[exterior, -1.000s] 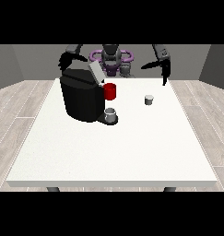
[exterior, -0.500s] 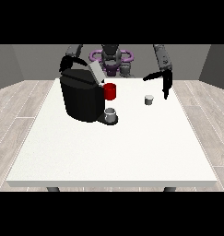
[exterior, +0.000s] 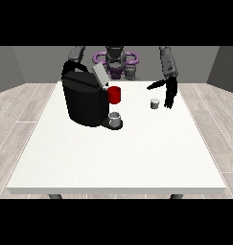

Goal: Insert the coffee pod into the coffee machine and close the lid

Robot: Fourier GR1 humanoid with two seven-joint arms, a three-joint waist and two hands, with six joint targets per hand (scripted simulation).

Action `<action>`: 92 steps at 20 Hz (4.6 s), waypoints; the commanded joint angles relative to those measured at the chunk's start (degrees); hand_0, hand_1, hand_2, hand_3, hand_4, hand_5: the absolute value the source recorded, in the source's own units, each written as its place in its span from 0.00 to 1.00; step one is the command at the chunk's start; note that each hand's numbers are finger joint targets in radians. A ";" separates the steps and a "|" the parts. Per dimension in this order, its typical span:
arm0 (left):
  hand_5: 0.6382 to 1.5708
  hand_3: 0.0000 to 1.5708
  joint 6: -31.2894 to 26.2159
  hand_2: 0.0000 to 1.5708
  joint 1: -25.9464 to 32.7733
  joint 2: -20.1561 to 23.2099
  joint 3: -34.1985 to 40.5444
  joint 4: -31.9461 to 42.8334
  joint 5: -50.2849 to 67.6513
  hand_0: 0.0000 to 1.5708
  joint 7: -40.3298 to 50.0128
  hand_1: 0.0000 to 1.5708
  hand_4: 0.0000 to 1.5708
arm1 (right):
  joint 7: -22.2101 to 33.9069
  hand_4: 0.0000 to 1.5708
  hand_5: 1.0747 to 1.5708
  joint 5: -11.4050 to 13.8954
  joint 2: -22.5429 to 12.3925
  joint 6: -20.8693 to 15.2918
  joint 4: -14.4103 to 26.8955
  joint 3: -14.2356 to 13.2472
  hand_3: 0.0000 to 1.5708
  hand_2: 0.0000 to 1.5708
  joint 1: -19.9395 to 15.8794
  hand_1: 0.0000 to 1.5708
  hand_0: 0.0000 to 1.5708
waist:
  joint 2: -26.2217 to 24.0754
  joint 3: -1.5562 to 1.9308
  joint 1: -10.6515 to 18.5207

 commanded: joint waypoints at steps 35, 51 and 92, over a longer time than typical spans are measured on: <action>1.00 0.83 17.12 0.86 -9.65 1.98 -5.14 18.44 -21.78 0.78 -10.65 0.78 0.30 | -1.57 0.27 1.00 -3.14 -2.27 2.84 5.19 -4.16 0.00 0.00 -3.33 0.00 0.00 | 2.71 0.01 -1.76; 1.00 0.82 3.16 0.84 -20.22 3.70 -4.99 12.31 -20.93 0.79 -10.21 0.79 0.36 | -3.28 0.32 1.00 -0.96 1.53 -0.01 11.78 -1.80 0.00 0.00 -2.79 0.00 0.00 | -2.38 0.01 -1.18; 1.00 0.77 -0.44 0.83 -40.89 3.10 -0.84 12.95 -22.73 0.80 1.95 0.80 0.33 | 1.10 0.34 1.00 -2.13 -1.33 0.05 7.08 -3.25 0.00 0.00 -10.32 0.00 0.00 | 4.21 0.03 -9.18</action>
